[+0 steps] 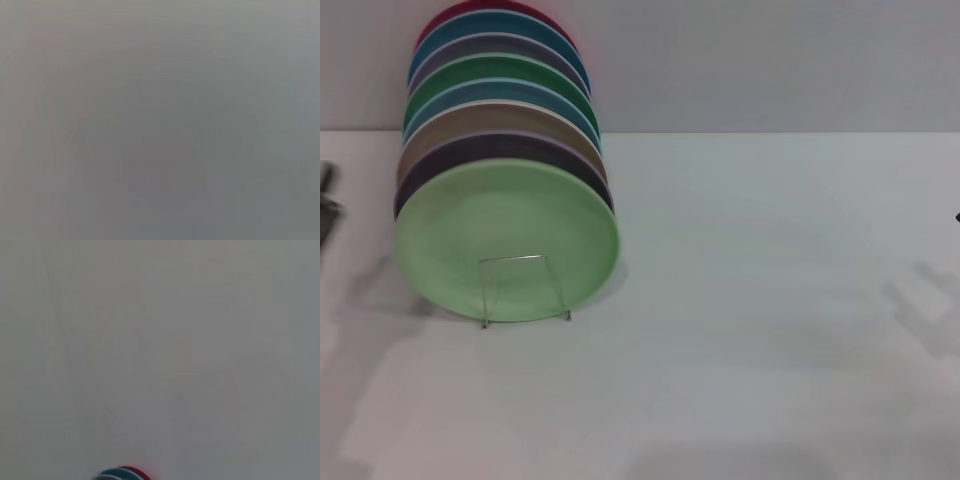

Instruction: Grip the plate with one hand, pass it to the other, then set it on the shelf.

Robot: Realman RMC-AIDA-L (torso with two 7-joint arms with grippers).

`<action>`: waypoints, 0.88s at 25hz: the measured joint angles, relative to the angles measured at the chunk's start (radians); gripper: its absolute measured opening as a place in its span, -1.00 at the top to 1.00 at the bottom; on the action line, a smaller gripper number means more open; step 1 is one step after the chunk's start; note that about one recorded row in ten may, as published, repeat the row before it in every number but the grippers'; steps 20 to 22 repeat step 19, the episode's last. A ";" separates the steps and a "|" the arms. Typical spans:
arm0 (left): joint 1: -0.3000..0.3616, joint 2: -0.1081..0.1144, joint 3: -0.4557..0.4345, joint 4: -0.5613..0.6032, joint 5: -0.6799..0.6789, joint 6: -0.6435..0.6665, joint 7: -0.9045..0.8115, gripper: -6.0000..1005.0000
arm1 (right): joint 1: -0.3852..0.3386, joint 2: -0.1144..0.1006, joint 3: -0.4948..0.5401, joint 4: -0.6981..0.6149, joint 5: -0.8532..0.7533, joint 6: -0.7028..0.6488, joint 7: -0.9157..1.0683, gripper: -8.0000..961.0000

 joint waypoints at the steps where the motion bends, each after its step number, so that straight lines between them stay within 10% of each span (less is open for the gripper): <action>1: 0.016 -0.007 -0.047 -0.012 -0.001 0.007 -0.003 -0.51 | -0.001 0.001 0.001 -0.006 0.000 -0.003 -0.026 -0.34; 7: 0.077 -0.025 -0.218 -0.046 -0.020 -0.018 -0.119 -0.49 | 0.000 0.006 0.005 -0.122 0.100 -0.048 -0.237 -0.34; 22: 0.092 -0.025 -0.172 -0.007 -0.069 -0.158 -0.279 -0.49 | 0.005 0.007 0.000 -0.293 0.349 -0.133 -0.424 -0.34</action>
